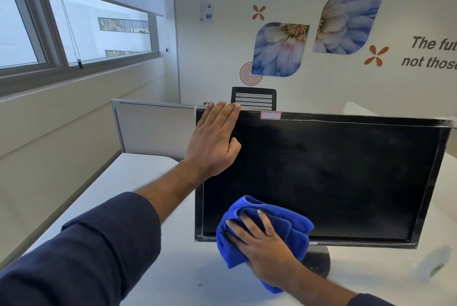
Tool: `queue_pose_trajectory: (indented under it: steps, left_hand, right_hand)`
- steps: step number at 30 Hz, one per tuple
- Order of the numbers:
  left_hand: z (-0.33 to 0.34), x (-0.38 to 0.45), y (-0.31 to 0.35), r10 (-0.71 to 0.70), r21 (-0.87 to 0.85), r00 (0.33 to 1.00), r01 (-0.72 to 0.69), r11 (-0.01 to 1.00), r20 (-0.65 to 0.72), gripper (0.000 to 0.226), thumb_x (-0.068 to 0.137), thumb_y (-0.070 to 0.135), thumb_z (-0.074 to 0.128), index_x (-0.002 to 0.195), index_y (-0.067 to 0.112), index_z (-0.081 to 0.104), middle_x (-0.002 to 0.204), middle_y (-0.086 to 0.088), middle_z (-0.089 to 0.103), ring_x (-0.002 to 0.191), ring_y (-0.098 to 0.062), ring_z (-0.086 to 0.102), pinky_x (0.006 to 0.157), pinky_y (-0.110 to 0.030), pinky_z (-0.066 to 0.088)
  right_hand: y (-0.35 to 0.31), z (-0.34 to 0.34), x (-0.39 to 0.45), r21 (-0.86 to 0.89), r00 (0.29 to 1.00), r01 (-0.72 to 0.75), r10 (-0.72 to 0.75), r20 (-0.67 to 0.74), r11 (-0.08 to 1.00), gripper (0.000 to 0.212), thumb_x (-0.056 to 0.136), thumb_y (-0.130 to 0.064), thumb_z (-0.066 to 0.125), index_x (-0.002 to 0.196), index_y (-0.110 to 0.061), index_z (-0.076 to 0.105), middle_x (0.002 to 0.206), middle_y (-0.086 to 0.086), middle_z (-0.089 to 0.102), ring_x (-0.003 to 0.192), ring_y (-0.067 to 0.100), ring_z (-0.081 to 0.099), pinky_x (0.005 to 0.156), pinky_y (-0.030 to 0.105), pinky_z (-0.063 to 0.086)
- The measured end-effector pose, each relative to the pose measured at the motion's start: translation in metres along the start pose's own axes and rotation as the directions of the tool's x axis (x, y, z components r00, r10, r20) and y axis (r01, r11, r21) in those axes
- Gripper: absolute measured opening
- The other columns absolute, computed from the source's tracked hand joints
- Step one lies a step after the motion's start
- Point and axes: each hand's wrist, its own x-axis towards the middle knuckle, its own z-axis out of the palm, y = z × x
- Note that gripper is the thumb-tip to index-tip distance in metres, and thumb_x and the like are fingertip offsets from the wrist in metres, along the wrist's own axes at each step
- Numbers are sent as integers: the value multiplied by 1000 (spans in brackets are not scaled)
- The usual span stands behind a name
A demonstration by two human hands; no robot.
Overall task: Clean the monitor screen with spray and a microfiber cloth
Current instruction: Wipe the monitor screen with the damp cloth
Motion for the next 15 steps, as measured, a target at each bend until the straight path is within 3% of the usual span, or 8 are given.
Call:
queue_pose_trajectory:
  steps: [7, 15]
  left_hand:
    - [-2, -3, -4, 15, 18, 1000, -16, 1000, 17, 73, 85, 31, 36, 155, 10, 28, 159, -7, 34, 150, -22, 22, 125, -42, 9]
    - [-4, 2, -8, 74, 74, 996, -77, 994, 42, 72, 90, 35, 39, 156, 10, 25, 161, -8, 30, 152, -22, 18, 125, -40, 7]
  right_hand:
    - [-32, 1, 30, 30, 1000, 10, -10, -15, 999, 79, 80, -32, 65, 151, -28, 31, 160, -5, 23, 148, 28, 13, 118, 57, -2]
    - [15, 20, -28, -83, 996, -50, 44, -72, 995, 79, 79, -27, 47, 154, -31, 25, 162, -10, 21, 149, 24, 17, 119, 53, 2]
